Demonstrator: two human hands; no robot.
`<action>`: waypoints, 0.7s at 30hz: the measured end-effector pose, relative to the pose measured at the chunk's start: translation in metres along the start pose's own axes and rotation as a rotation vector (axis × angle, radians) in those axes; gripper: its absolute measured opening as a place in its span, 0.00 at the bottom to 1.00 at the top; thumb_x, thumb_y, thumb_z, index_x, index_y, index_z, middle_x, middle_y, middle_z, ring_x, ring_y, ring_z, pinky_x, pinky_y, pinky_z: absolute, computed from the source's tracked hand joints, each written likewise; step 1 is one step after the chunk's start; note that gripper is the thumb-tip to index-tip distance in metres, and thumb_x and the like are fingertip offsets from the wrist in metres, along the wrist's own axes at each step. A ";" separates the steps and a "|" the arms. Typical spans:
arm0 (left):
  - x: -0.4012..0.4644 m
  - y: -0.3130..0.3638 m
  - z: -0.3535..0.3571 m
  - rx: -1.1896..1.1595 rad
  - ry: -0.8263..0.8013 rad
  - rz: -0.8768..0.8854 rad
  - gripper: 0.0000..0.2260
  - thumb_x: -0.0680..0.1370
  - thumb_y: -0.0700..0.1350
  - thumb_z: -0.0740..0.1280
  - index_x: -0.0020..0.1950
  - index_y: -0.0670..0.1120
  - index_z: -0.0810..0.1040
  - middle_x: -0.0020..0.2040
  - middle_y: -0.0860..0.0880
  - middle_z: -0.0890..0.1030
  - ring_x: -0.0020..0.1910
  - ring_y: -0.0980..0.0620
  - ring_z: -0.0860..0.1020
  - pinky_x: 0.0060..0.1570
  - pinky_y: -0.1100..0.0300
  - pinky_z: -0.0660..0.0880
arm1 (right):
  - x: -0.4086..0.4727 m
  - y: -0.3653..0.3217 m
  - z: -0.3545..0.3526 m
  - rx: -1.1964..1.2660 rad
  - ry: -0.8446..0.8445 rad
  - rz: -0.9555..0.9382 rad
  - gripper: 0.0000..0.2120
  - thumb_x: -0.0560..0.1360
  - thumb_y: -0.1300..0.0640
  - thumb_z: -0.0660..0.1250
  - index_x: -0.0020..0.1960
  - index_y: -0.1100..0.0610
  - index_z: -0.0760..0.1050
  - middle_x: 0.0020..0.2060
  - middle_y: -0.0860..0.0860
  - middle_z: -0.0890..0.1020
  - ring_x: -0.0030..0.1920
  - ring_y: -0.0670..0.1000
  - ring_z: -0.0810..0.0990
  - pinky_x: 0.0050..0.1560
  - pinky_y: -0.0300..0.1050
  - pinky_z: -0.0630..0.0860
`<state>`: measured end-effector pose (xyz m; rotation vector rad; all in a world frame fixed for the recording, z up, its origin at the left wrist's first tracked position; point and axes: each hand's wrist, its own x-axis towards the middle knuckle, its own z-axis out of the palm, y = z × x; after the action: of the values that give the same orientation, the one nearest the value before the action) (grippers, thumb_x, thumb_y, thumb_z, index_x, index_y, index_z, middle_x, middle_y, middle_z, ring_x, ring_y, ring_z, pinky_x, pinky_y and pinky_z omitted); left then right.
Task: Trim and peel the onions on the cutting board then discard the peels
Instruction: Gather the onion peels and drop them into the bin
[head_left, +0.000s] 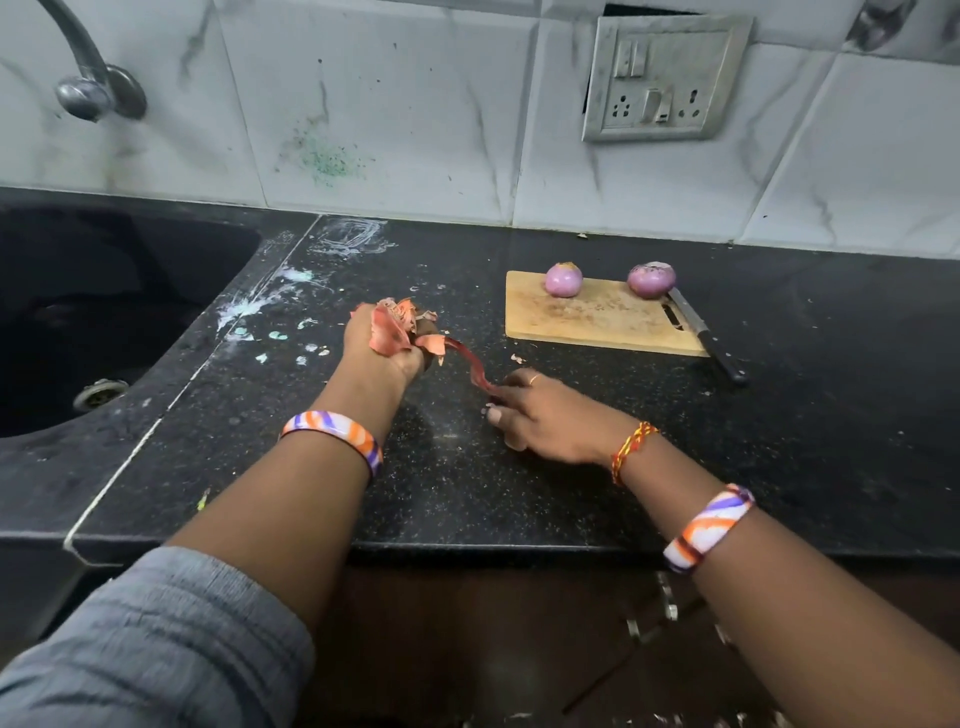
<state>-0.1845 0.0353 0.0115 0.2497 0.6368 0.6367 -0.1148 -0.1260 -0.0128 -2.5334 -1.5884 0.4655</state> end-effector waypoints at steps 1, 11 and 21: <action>0.001 -0.001 0.000 -0.017 -0.006 -0.010 0.14 0.79 0.40 0.47 0.33 0.45 0.60 0.30 0.50 0.61 0.12 0.55 0.62 0.17 0.73 0.61 | -0.006 -0.002 0.002 -0.032 -0.025 -0.004 0.21 0.79 0.49 0.56 0.69 0.58 0.68 0.68 0.57 0.65 0.65 0.58 0.69 0.65 0.51 0.68; -0.026 -0.016 0.003 0.059 -0.002 -0.034 0.13 0.78 0.38 0.47 0.34 0.43 0.62 0.30 0.48 0.66 0.22 0.55 0.65 0.19 0.69 0.64 | -0.019 -0.005 0.016 -0.400 0.274 -0.058 0.16 0.75 0.67 0.60 0.61 0.57 0.75 0.55 0.55 0.78 0.54 0.58 0.78 0.52 0.51 0.77; -0.028 -0.033 0.016 0.025 0.017 0.007 0.14 0.80 0.39 0.48 0.35 0.45 0.63 0.31 0.49 0.65 0.21 0.53 0.66 0.22 0.70 0.67 | -0.010 -0.031 0.004 1.256 0.766 0.492 0.09 0.76 0.66 0.60 0.46 0.58 0.78 0.41 0.55 0.82 0.39 0.52 0.79 0.33 0.41 0.73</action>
<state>-0.1765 -0.0081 0.0236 0.2703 0.6613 0.6387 -0.1465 -0.1211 -0.0071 -1.6588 -0.1846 0.2955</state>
